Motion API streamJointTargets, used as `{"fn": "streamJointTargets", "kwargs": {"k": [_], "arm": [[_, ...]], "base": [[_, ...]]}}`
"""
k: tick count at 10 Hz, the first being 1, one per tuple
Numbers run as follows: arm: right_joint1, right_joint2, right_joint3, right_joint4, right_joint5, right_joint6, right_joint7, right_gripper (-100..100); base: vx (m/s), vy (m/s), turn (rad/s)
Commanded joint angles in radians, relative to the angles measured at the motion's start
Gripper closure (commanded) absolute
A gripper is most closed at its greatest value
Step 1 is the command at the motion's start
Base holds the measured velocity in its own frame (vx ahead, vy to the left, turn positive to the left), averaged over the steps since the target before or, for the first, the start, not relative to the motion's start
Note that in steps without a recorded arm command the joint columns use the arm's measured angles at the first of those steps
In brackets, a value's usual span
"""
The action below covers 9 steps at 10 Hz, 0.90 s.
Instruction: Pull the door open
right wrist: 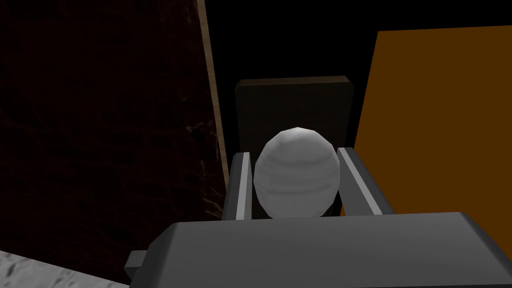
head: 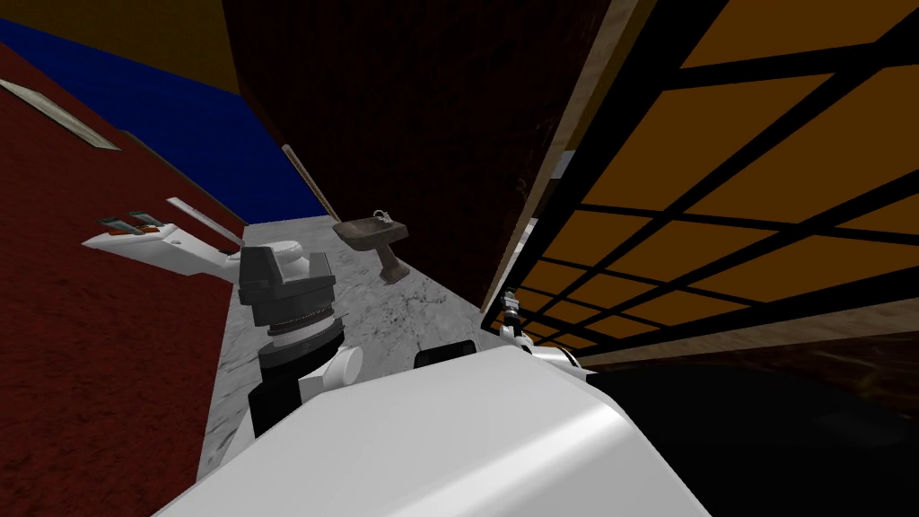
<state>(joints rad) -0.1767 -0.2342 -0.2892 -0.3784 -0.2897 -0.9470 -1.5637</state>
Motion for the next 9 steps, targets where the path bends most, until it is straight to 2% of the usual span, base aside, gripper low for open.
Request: {"fn": "streamJointTargets", "kwargs": {"k": [1, 3, 5, 6, 9], "arm": [[0.011, 0.007, 0.016, -0.026, 0.012, 0.014, -0.01, 100], [0.011, 0.007, 0.016, -0.026, 0.012, 0.014, -0.01, 100], [0.007, 0.006, 0.051, -0.031, 0.039, 0.02, -0.038, 100], [0.007, 0.006, 0.051, -0.023, 0.039, 0.02, -0.038, 100], [0.004, 0.006, 0.081, -0.036, 0.061, 0.024, -0.062, 100]], "base": [[-0.231, 0.006, 0.066], [-0.106, 0.016, 0.01], [-0.134, -0.008, 0.048], [-0.177, -0.012, 0.061], [-0.194, -0.011, 0.048]]}}
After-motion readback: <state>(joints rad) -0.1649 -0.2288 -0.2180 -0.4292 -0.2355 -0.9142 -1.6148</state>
